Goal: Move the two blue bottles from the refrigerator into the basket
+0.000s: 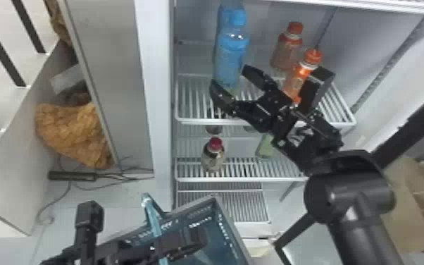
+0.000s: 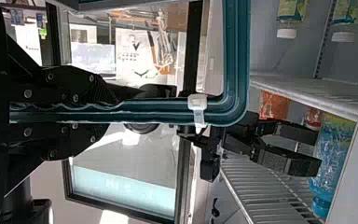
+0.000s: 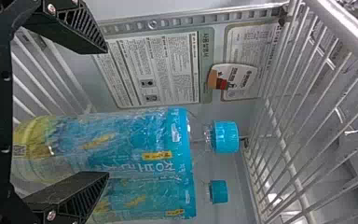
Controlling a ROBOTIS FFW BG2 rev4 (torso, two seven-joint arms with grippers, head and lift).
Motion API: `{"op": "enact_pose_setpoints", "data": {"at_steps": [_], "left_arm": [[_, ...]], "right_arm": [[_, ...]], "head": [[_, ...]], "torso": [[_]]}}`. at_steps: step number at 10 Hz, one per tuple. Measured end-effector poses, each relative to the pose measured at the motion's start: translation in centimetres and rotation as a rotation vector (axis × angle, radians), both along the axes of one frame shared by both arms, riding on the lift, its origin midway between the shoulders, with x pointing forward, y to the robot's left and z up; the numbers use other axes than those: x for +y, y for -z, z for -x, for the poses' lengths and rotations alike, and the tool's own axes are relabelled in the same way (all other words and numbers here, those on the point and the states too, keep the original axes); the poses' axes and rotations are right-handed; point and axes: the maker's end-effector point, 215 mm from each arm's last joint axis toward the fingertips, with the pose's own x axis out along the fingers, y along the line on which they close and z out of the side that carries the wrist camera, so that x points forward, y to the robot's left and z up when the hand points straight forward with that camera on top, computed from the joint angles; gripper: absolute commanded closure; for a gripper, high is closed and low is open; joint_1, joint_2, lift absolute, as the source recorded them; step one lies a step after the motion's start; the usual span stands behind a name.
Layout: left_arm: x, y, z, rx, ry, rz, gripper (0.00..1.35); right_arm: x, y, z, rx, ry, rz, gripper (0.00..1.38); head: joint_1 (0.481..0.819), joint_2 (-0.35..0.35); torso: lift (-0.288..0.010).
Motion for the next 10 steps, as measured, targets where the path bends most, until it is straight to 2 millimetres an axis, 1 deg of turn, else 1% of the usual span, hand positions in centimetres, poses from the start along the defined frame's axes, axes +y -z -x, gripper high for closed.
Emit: {"op": "enact_pose_setpoints", "data": {"at_steps": [6,8,9,10], "left_arm": [[0.0,-0.1,-0.1,-0.004,0.001,0.0,1.2],[-0.1,-0.1,-0.2,-0.004,0.002,0.001,1.2],[-0.1,-0.1,-0.2,-0.005,0.002,0.001,1.2],[-0.1,-0.1,-0.2,-0.005,0.002,0.001,1.2]], "right_arm": [[-0.7,-0.4,-2.7,0.002,0.046,0.031,0.11],[-0.5,-0.4,-3.5,0.004,0.044,0.034,0.11],[-0.3,-0.4,-3.7,0.006,0.04,0.033,0.22],[0.2,-0.4,-3.9,0.008,0.032,0.033,0.53]], "head": [[0.695,-0.137],[0.695,-0.134],[0.695,-0.13],[0.695,-0.127]], "torso": [[-0.01],[-0.01],[-0.01],[-0.01]]}}
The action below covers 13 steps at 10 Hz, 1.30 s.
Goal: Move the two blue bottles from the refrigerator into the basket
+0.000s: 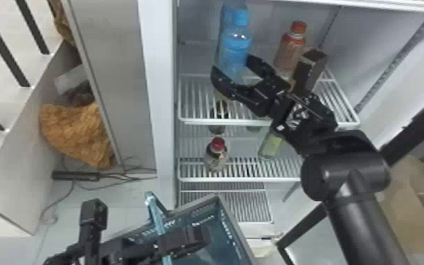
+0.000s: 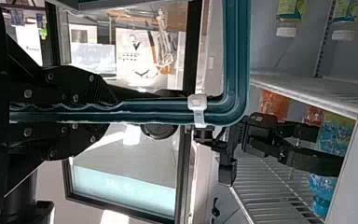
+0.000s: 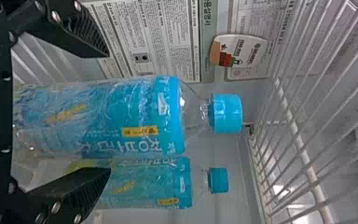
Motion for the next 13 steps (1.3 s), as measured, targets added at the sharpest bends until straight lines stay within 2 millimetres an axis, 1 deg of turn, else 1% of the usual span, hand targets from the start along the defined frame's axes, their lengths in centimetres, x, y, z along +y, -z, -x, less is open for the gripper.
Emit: {"op": "enact_pose_setpoints", "data": {"at_steps": [1,2,3,5,7,10,13], "left_arm": [[0.0,0.0,0.0,0.0,0.0,0.0,1.2],[0.0,0.0,0.0,0.0,0.001,0.0,1.2],[-0.1,0.0,0.0,0.0,0.001,0.001,1.2],[-0.1,0.0,0.0,0.0,0.001,0.001,1.2],[-0.1,0.0,0.0,0.0,0.002,0.001,1.2],[-0.1,-0.1,-0.1,-0.002,0.002,0.001,1.2],[-0.1,0.1,0.0,0.0,0.004,-0.002,1.2]], "right_arm": [[0.4,0.0,-0.1,0.002,-0.009,-0.001,0.83],[0.7,0.1,-0.1,0.007,-0.013,-0.003,1.03],[0.7,0.4,-0.1,0.015,-0.014,-0.003,1.3],[0.0,1.1,0.1,0.028,0.006,0.0,1.28],[-0.3,1.3,0.4,0.03,0.012,0.001,1.28],[-1.0,-0.3,1.7,-0.003,0.018,-0.005,1.28],[-1.9,-1.4,3.7,-0.019,0.023,-0.007,1.28]], "head": [[0.695,-0.12],[0.695,-0.116],[0.695,-0.115],[0.695,-0.122],[0.695,-0.129],[0.695,-0.137],[0.695,-0.157]], "torso": [[-0.01],[-0.01],[-0.01],[-0.01],[-0.01],[-0.01],[-0.01]]}}
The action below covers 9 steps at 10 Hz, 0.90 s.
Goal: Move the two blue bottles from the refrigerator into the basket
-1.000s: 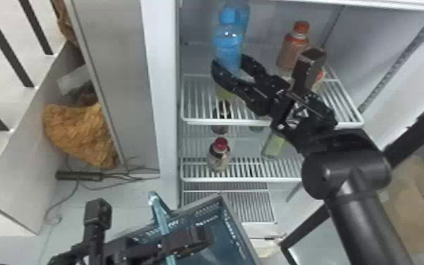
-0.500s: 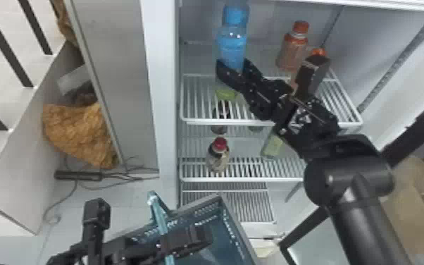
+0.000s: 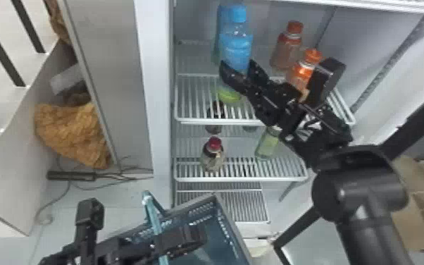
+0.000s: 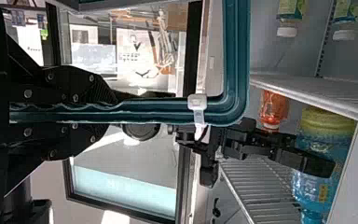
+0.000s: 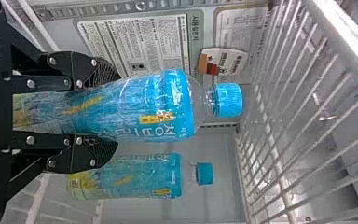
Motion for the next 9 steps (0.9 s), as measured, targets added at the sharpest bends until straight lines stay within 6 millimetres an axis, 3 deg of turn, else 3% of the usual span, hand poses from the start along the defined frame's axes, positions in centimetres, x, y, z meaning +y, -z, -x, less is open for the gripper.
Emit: {"op": "enact_pose_setpoints", "data": {"at_steps": [5,9], "left_arm": [[0.0,0.2,0.2,0.006,0.002,-0.001,1.2],[0.0,0.2,0.2,0.006,0.001,0.0,1.2]], "right_arm": [[0.5,-0.5,6.0,0.04,-0.06,-0.006,1.28],[1.6,2.7,11.9,0.177,-0.132,-0.019,1.28]], "head": [[0.695,-0.164],[0.695,-0.163]], "torso": [[-0.01],[-0.01]]}}
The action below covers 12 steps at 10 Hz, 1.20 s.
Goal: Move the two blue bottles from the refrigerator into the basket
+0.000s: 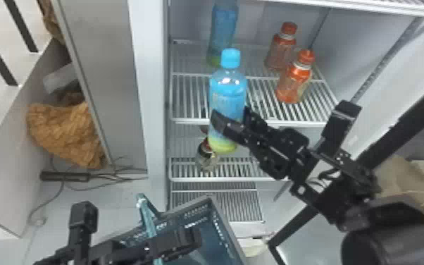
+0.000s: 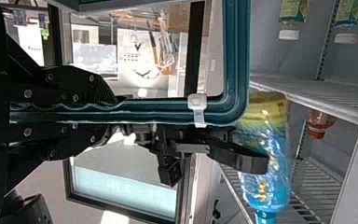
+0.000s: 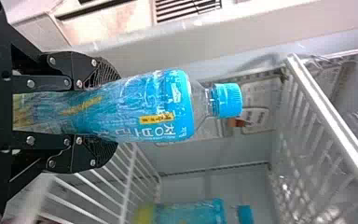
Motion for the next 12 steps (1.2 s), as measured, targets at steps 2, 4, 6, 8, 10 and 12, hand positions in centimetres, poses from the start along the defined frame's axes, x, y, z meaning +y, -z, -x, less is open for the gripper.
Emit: {"op": "enact_pose_setpoints", "data": {"at_steps": [2,4,6,8,10,12], "left_arm": [[0.1,0.0,-0.3,-0.003,-0.009,0.0,1.2],[0.4,-0.1,-0.8,-0.009,-0.026,-0.002,1.2],[0.7,-0.1,-1.2,-0.017,-0.039,-0.007,1.2],[0.7,-0.1,-1.6,-0.024,-0.041,-0.013,1.2],[0.6,-0.4,-2.1,-0.04,-0.042,-0.014,1.2],[0.7,-0.7,-2.6,-0.052,-0.048,-0.014,1.2]], "right_arm": [[0.5,0.9,2.1,0.048,-0.027,-0.001,1.28],[1.3,1.6,4.0,0.087,-0.064,-0.007,1.28],[2.0,2.1,5.8,0.121,-0.091,-0.023,1.28],[2.7,2.6,7.5,0.163,-0.123,-0.044,1.28],[3.3,4.2,9.5,0.234,-0.156,-0.058,1.28],[3.8,5.9,11.2,0.302,-0.184,-0.064,1.28]], "head": [[0.695,-0.16],[0.695,-0.144],[0.695,-0.131],[0.695,-0.118],[0.695,-0.111],[0.695,-0.103]], "torso": [[-0.01],[-0.01],[-0.01],[-0.01],[-0.01],[-0.01]]}}
